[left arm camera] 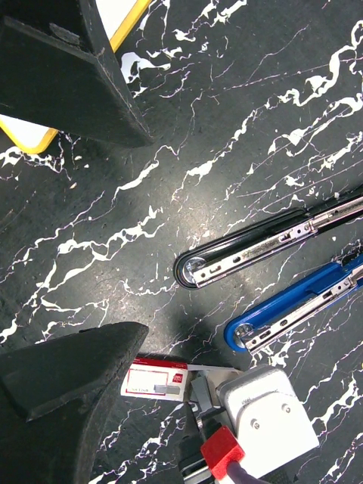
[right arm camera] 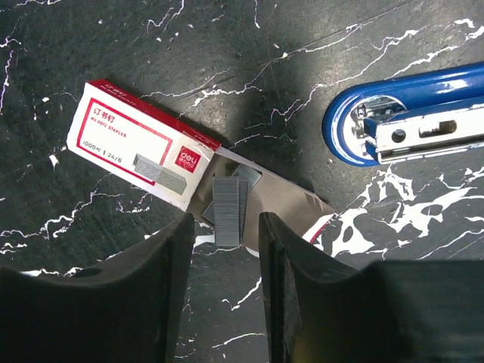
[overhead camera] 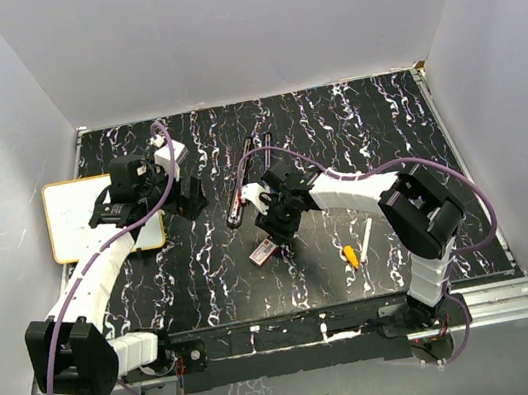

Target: Load the staples into the stapler

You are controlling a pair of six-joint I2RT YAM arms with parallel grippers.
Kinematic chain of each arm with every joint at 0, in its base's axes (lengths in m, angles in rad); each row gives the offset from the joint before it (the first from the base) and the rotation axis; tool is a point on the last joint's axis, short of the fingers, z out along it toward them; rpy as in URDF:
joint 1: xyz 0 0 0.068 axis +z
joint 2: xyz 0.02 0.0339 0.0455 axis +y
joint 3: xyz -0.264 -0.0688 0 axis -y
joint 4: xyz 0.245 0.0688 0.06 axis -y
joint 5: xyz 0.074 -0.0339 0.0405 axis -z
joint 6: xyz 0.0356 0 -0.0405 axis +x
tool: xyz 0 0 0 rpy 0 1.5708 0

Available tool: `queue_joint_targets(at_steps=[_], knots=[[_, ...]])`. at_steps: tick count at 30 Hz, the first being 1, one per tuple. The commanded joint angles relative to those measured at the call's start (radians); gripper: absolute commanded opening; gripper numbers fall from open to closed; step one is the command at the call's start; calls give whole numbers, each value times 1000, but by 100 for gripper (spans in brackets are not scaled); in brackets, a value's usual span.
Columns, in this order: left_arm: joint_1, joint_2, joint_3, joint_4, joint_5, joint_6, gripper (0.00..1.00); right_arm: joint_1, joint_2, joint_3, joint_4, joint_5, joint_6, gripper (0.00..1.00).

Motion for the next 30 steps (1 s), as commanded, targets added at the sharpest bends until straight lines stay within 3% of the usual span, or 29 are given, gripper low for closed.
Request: queue_joint_targets(at_steps=[1,30], knots=[[-2,-39,-5,2,13,7,97,4,-8,43,29,-1,-6,43],[-1,-42,-5,-6,40,15,97,88,-105,3,81,154,-45,38]])
